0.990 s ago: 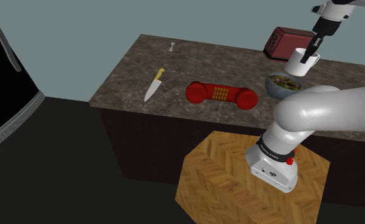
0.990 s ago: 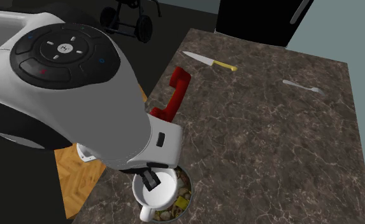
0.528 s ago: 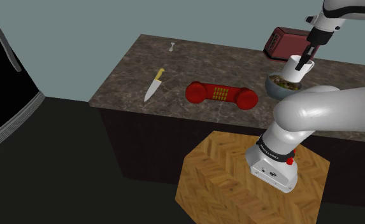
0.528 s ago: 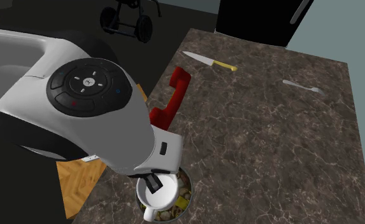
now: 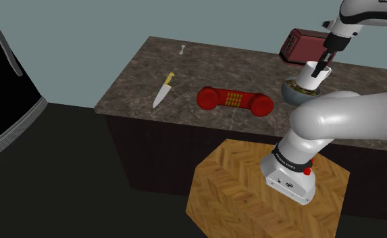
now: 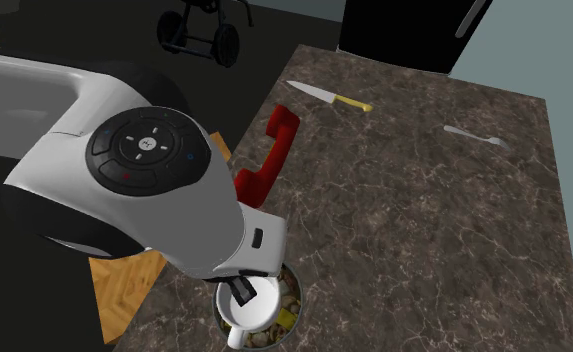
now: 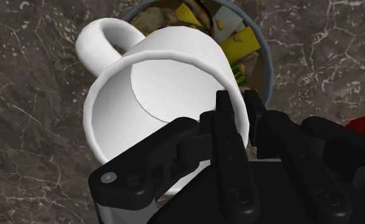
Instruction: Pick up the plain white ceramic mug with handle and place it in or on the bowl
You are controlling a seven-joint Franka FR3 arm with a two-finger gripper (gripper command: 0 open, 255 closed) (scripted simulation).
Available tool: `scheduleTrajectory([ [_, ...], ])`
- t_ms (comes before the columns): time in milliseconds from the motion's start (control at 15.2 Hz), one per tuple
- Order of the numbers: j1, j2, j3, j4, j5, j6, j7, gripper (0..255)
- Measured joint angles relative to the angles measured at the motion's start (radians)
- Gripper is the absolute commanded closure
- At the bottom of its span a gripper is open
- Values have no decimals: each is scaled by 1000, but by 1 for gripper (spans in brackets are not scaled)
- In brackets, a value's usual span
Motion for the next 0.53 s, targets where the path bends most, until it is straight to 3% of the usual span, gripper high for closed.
scheduleTrajectory([
  [66, 0, 0, 0, 0, 0, 0, 0, 0],
  [528, 2, 1, 7, 9, 6, -12, -1, 0],
])
